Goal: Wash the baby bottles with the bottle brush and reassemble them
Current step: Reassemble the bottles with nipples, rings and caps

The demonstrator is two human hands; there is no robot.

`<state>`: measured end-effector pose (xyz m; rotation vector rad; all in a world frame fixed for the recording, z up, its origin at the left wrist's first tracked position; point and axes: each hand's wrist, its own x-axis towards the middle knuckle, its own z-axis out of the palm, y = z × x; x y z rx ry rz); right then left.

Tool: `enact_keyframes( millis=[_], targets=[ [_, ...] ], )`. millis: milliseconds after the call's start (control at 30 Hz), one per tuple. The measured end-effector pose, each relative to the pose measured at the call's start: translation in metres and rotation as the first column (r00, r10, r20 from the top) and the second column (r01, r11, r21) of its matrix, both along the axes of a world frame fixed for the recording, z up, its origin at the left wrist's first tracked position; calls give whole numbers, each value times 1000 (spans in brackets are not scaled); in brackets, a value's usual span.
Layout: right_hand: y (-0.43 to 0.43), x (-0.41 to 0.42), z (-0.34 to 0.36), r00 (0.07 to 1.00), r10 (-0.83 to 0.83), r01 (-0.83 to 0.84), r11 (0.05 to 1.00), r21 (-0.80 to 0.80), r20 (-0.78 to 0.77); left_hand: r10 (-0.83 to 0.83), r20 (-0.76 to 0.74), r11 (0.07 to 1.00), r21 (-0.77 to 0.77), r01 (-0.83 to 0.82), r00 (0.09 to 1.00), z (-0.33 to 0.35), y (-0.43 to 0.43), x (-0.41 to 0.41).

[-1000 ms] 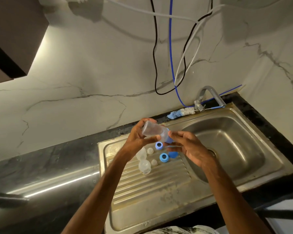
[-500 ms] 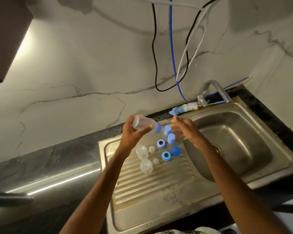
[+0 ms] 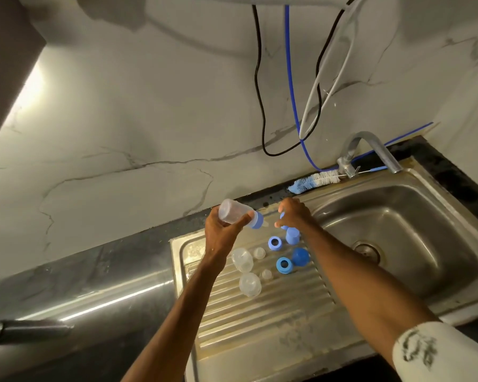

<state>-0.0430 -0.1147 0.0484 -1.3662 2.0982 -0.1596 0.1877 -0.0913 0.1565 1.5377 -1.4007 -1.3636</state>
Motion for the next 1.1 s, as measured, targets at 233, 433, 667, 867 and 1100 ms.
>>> enact_keyframes(
  millis=[233, 433, 667, 867, 1100],
  targets=[
    [-10, -1, -24, 997, -75, 77, 990, -121, 19, -17, -114, 998, 57, 23, 993, 3, -1, 1],
    [35, -17, 50, 779, -78, 393, 834, -387, 622, 15, -252, 988, 150, 24, 968, 10, -4, 8],
    [120, -7, 104, 540, 29, 453, 832, -319, 841, -20, -372, 952, 278, 132, 928, 32, 24, 0],
    [155, -10, 129, 486, 26, 535, 781, -321, 874, -26, -412, 955, 260, 145, 911, 50, 45, 1],
    [167, 3, 151, 623, 124, 419, 781, -463, 773, -46, -451, 958, 232, 167, 892, 65, 65, -9]
  ],
)
